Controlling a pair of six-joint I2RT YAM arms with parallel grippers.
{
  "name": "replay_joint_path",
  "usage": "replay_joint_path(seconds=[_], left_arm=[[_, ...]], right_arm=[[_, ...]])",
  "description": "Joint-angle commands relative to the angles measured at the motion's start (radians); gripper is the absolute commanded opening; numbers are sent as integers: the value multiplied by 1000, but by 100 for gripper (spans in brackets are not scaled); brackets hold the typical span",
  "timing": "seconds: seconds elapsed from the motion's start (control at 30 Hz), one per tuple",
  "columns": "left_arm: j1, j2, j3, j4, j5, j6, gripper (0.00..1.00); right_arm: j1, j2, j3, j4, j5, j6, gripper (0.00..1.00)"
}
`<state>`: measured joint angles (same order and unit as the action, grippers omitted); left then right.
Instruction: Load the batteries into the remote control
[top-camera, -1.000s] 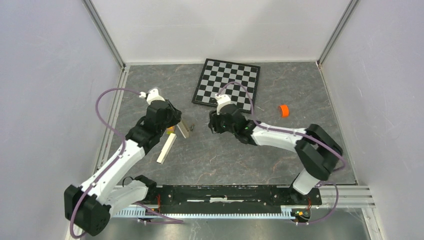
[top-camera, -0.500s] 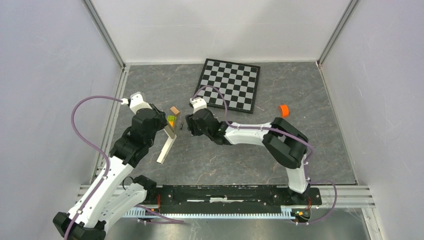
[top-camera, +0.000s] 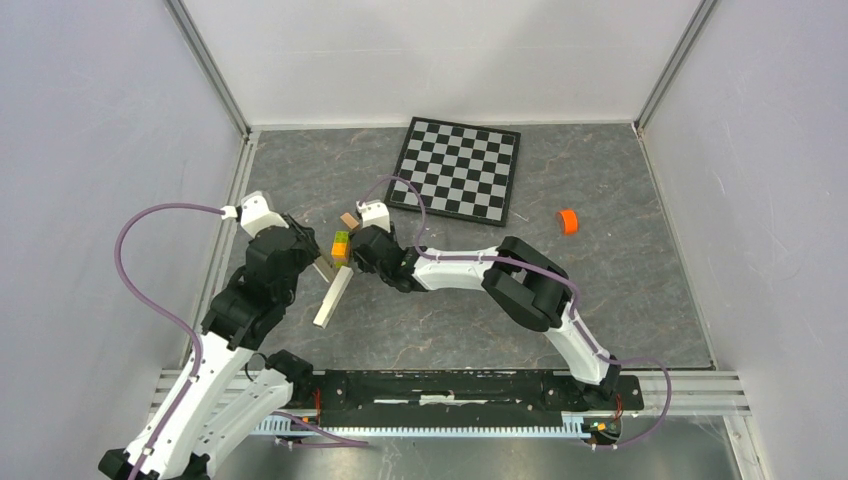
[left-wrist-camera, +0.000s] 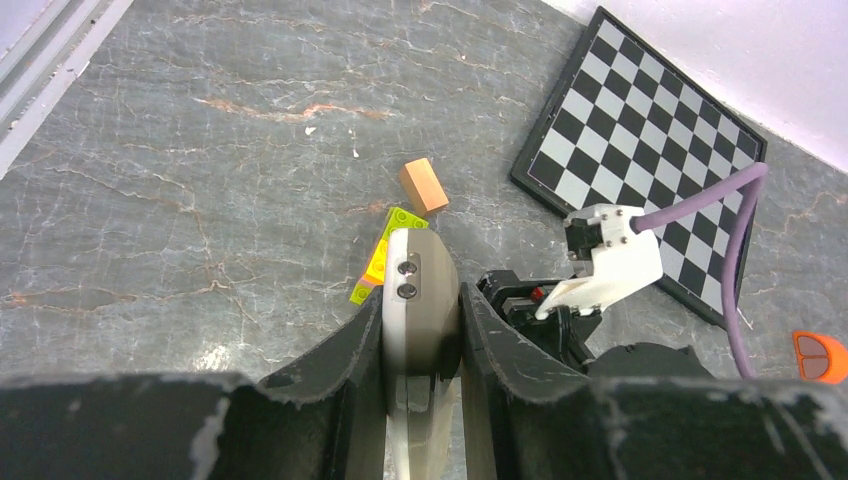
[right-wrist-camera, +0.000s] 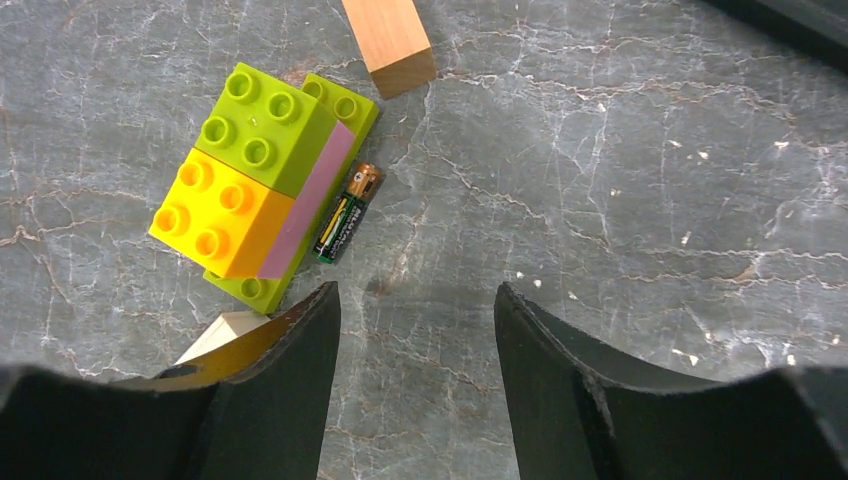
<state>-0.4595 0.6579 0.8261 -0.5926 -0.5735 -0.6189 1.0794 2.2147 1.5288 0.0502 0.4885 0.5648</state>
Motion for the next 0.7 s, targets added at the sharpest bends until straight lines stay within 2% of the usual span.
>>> replay_joint_path(seconds=[0.0, 0.67], left_arm=[[3, -9, 46, 2, -37, 38, 2], [3, -8, 41, -21, -12, 41, 2]], right_arm=[[3, 35, 71, 36, 9, 20, 62], [5, 152, 145, 58, -19, 54, 71]])
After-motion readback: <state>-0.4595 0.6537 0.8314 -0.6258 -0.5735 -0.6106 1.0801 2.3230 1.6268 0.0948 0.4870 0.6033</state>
